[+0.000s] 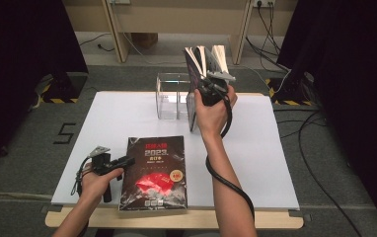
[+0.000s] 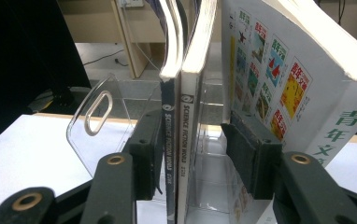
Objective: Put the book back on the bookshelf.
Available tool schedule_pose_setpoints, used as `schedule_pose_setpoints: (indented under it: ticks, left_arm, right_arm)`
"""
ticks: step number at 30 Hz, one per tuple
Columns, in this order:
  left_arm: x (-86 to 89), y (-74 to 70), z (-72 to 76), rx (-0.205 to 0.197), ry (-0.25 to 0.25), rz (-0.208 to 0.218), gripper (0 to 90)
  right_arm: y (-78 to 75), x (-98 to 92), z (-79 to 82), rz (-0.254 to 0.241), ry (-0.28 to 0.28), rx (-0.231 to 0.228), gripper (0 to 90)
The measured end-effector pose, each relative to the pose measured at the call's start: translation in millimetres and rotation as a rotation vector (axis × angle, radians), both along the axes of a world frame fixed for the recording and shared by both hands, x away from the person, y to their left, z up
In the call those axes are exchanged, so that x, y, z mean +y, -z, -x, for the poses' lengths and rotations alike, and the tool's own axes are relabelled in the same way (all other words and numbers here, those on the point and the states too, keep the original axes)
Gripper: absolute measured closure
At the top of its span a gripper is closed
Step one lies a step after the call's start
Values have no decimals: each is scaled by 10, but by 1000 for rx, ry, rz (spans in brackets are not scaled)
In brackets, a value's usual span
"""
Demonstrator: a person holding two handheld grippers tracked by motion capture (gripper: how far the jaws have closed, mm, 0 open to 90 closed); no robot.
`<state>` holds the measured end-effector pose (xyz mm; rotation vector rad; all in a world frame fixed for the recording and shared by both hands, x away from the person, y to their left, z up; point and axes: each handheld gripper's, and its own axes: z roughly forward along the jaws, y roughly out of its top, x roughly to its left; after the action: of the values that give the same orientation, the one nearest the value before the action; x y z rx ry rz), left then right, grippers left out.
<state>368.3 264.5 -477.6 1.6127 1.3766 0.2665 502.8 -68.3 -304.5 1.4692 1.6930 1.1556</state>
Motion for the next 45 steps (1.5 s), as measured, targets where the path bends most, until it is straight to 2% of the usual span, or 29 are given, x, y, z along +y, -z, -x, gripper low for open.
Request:
schedule_pose_setpoints:
  ticks: [8, 24, 29, 38, 42, 45]
  left_arm:
    - [7, -16, 5, -4, -1, 1, 629]
    - [11, -13, 0, -6, -18, -6, 627]
    - [22, -24, 1, -14, -29, -20, 629]
    - [59, -7, -1, -2, -41, -47, 656]
    - [97, 23, -12, 9, -60, -62, 680]
    - [124, 46, -17, 18, -71, -75, 689]
  right_arm:
    - [-13, 20, 28, 19, -5, -10, 560]
    - [24, -15, 114, 20, -24, -9, 560]
    - [60, -54, 151, 21, -30, 3, 560]
    - [202, -152, 267, 37, -47, 33, 560]
    - [312, -199, 317, 43, -52, 64, 560]
    - [399, -248, 350, 28, -68, 95, 560]
